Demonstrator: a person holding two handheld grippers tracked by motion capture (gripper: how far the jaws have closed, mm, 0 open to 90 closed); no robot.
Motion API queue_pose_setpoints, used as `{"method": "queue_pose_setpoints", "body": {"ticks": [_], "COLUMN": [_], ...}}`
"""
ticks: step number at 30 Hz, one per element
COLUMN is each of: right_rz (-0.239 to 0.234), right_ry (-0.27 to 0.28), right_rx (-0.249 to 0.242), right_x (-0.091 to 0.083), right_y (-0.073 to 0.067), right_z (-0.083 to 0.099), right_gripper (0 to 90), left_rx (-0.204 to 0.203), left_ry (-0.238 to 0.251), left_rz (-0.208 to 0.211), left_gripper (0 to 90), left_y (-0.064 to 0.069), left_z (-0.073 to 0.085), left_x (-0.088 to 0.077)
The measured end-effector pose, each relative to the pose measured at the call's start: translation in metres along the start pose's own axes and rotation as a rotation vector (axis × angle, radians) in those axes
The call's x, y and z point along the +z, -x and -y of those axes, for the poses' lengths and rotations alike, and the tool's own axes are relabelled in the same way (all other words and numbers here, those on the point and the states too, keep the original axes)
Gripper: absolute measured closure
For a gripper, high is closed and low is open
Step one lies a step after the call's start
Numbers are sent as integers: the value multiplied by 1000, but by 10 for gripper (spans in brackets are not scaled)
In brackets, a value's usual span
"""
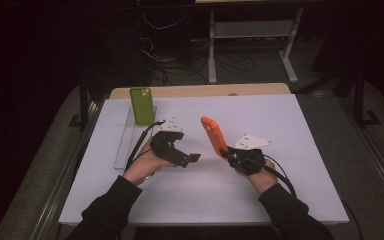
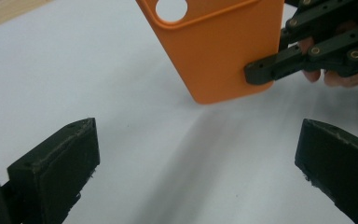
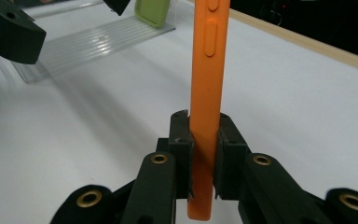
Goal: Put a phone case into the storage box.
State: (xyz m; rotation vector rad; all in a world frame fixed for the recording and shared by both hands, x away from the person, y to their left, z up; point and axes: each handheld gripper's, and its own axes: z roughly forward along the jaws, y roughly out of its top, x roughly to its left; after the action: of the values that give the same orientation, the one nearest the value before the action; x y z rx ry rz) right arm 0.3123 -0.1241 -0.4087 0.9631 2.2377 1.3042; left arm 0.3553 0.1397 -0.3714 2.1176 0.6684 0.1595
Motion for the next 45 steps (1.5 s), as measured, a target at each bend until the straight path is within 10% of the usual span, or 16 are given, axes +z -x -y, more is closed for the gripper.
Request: {"method": "queue_pose_setpoints", "body": {"ticks": [17,45], "right_rz": [-38,-104], "right_ry": [12,42], "right_rx": [120,138], "right_x": [2,5], "right_y": [3,-12], "right_z": [-2,-8], "right_gripper": [782,782], "left_rx": [-50,-75], "left_ry": [86,138], "left_rz": [-16,-14], "left_gripper": [0,0], "left_y": [2,8], "left_z": [-17,-31], "left_x": [0,24]}}
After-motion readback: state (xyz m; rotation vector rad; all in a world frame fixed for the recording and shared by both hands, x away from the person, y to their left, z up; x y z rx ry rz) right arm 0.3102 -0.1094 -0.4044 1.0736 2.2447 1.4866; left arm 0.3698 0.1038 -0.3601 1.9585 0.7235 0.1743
